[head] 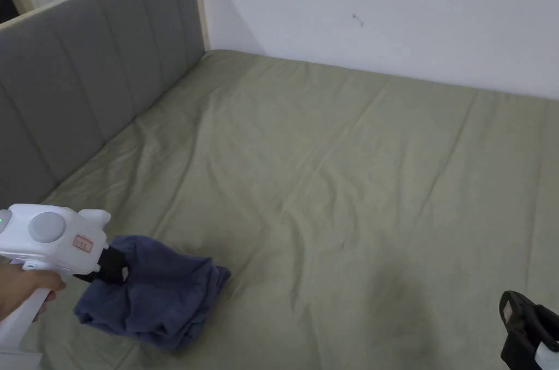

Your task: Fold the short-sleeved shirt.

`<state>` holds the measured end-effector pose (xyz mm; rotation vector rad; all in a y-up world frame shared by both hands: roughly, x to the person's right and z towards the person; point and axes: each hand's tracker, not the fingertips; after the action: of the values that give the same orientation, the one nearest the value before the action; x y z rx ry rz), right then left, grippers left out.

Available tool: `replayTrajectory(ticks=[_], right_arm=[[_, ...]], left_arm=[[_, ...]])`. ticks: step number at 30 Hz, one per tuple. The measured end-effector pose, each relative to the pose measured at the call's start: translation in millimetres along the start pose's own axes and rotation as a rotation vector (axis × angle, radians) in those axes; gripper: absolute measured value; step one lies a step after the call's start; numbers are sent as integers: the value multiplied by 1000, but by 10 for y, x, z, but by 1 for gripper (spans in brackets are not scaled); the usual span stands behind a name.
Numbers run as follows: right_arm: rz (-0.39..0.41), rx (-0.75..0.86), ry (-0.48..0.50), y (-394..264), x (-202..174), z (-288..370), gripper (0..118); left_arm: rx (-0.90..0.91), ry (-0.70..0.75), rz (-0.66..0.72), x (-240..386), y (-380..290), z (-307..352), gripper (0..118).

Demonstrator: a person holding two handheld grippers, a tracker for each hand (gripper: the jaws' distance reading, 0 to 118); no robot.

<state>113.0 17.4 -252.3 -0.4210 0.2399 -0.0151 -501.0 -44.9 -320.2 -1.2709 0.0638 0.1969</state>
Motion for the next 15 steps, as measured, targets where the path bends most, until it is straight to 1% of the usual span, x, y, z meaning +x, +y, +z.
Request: replayTrajectory(ticks=[3, 5, 6, 8, 9, 10, 12, 13, 14, 15], right_arm=[[2, -12, -10, -12, 25, -6, 3], [-2, -15, -12, -10, 58, 3, 3], [-2, -15, -14, 2, 65, 29, 3], [-3, -7, -13, 33, 79, 86, 3], [-4, -1, -11, 59, 110, 114, 3], [-2, 8, -12, 91, 120, 153, 4], [2, 31, -15, 162, 142, 239, 4], [2, 44, -12, 209, 181, 280, 4], [2, 58, -13, 253, 195, 329, 4], [0, 77, -15, 305, 214, 389, 4]], left_arm=[[-19, 18, 9, 80, -16, -84, 32], [-21, 63, -3, 145, -13, -105, 33], [-10, 98, -9, 189, -20, -90, 41], [17, 166, -21, 241, -36, -22, 80], [49, 161, -19, 280, -64, 55, 93], [92, 140, -12, 318, -90, 159, 100], [173, 100, 20, 372, -130, 369, 106], [210, 84, 33, 439, -149, 500, 112], [249, 72, 44, 508, -170, 625, 115], [309, 58, 38, 587, -202, 778, 116]])
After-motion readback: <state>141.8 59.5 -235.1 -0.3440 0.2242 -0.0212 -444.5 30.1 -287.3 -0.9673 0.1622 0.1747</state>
